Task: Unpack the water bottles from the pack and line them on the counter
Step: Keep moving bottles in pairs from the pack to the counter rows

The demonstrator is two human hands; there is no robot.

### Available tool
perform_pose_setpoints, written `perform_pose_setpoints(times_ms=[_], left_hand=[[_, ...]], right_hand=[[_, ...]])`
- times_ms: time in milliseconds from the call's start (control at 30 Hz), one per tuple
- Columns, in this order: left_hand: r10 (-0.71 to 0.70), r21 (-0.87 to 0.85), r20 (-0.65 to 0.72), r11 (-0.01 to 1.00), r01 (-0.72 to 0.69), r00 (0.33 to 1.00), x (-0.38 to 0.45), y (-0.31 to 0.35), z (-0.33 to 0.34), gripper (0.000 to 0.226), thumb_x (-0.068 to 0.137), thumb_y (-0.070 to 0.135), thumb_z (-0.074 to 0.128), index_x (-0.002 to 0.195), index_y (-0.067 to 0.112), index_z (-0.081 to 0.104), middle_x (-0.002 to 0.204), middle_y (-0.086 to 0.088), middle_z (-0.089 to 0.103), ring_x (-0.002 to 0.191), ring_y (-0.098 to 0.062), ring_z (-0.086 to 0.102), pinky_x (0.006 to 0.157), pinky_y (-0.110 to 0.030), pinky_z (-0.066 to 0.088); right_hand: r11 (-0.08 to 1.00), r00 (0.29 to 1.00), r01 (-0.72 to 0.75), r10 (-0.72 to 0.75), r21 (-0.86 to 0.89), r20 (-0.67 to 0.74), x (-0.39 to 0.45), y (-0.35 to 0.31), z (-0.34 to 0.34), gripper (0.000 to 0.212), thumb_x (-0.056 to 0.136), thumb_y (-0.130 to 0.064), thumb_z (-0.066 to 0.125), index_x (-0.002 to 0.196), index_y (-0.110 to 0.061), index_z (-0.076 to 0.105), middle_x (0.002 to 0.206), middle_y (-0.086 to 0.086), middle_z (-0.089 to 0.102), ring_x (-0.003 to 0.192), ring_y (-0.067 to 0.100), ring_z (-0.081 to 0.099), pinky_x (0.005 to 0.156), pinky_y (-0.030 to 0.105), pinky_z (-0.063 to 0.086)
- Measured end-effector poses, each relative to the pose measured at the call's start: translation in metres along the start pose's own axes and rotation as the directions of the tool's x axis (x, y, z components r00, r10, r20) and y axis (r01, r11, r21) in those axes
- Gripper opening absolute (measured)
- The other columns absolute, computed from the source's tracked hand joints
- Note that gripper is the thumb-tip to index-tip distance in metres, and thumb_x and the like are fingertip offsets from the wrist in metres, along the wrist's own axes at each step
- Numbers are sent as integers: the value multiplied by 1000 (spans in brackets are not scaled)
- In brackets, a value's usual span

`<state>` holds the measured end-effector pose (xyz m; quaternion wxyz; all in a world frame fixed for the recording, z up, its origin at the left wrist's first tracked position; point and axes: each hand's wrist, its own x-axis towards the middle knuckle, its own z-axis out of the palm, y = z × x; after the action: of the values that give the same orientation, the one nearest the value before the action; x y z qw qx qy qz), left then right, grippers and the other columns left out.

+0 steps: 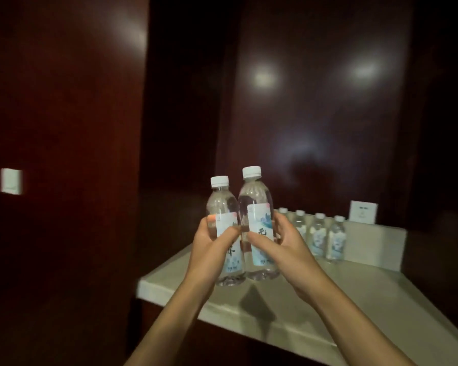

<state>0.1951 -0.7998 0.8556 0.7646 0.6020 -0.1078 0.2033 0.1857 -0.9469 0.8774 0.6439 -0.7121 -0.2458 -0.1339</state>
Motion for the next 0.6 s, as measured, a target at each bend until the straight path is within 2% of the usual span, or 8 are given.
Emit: perform_pose_setpoints(times_ms=[100,200,367,433,533,600], left_hand=[[-35,-5,44,999,35,998,10,-25,57,29,87,12,71,114,16,60,103,-9,76,90,-24,76,79,-44,63],[-64,16,115,998,63,991,19,-57,124,35,85,15,76,115,14,59,103,-9,76,89,-23,76,81,-47,62],[-76,73,311,996,56,947,32,-98,206,39,78,14,83,113,18,65,102,1,78,94,-14,75,82,-34,61],[-99,82,349,994,75,932,38,-119,230,41,77,12,84,114,20,67,104,2,78,96,-13,74,82,-31,60],[-184,113,381,982,152,906,43,-157,260,42,76,13,85,114,21,69,104,2,78,97,-16,75,86,-39,61],[-237,143,389,970,195,891,52,-181,275,44,73,14,87,113,21,70,102,2,79,95,-18,75,90,-46,60]], right_hand=[[999,998,-36,35,-30,-56,1,15,-62,42,84,-12,76,117,-31,58,100,-12,75,92,8,74,75,30,61],[996,989,-71,63,-55,-133,-5,39,-136,48,83,-9,77,121,-30,56,106,-6,74,96,12,74,78,34,62],[988,950,-123,91,-91,-297,-14,78,-231,52,81,-7,78,120,-31,54,110,-5,72,98,10,72,78,30,61],[984,931,-156,118,-85,-347,-16,96,-258,55,81,-7,79,121,-32,53,113,-5,71,101,11,72,81,33,60],[971,893,-232,193,-50,-406,-21,129,-287,58,79,-8,81,126,-29,52,117,-2,70,105,16,71,86,41,60],[962,861,-271,223,-41,-457,-19,152,-300,59,77,-7,82,122,-30,53,119,0,70,107,19,69,89,46,58]])
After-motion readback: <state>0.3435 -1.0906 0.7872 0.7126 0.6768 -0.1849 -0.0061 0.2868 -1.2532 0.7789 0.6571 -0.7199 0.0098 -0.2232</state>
